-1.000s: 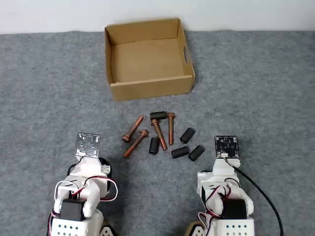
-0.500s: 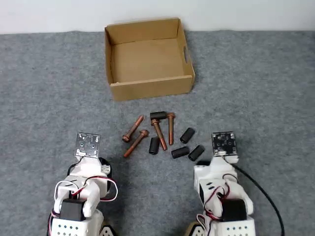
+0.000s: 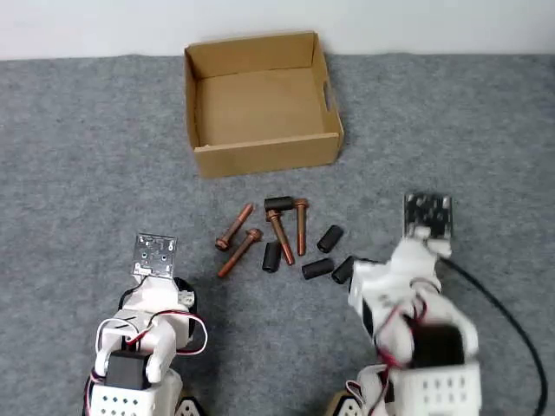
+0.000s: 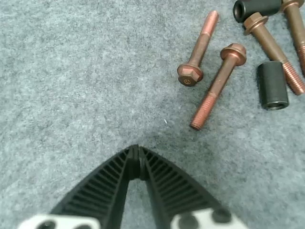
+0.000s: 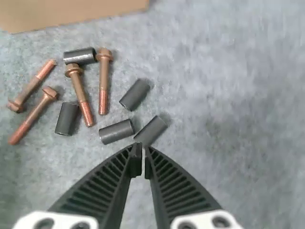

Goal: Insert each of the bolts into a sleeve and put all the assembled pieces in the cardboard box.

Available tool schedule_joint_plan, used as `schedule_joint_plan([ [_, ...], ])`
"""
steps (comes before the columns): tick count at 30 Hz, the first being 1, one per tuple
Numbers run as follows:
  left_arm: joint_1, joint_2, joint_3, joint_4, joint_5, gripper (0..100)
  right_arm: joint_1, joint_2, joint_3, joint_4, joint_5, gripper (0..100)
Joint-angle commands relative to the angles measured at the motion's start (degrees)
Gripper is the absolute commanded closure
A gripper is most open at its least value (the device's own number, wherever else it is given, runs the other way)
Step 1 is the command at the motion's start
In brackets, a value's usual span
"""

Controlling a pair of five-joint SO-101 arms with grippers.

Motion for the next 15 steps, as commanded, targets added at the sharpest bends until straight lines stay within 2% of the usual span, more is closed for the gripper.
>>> schedule_joint_plan([
  [1,-0.26,-0.35,-0.31,0.26,-0.09,99,-2.42,13.23,-5.89,0.13,-8.44,99.1],
  [6,-0.26,-0.35,-0.31,0.26,-0.09,99,-7.34,22.81,-6.24,-3.47,-12.4,99.1],
  [15,-0.26,-0.35,-0.31,0.26,-0.09,99,-7.87,35.65,-6.15,-16.92,-18.55,98.7],
])
